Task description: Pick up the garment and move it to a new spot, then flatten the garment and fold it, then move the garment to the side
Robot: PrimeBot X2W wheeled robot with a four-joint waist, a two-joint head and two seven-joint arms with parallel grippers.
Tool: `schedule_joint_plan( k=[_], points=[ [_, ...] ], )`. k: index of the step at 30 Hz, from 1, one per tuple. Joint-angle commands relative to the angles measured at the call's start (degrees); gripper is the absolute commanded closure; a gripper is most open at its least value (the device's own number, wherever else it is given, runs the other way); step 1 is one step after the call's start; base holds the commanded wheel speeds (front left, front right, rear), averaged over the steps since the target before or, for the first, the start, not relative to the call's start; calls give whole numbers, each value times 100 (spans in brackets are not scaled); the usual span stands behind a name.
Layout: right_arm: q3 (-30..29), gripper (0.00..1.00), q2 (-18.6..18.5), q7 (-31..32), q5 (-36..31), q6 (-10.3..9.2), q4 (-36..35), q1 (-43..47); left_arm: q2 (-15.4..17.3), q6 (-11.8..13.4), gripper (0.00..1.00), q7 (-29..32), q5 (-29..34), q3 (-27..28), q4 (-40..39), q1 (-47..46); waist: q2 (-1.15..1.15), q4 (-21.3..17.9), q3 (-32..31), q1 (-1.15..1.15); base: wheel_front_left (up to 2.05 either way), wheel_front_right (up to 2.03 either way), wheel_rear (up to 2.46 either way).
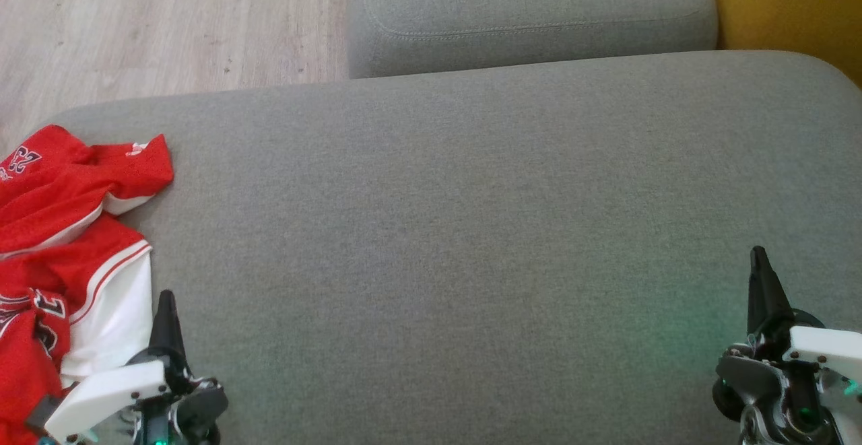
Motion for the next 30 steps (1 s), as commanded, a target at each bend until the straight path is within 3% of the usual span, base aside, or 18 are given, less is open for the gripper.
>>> schedule_joint_plan(
  k=[1,30],
  points=[
    [120,100,-52,32,42,-4,-220,-319,26,-39,100,18,-34,222,-211,-275,0,0,0,0,0,0,0],
    [120,100,-52,32,42,-4,-220,-319,26,-39,100,18,-34,222,-211,-275,0,0,0,0,0,0,0]
  ],
)
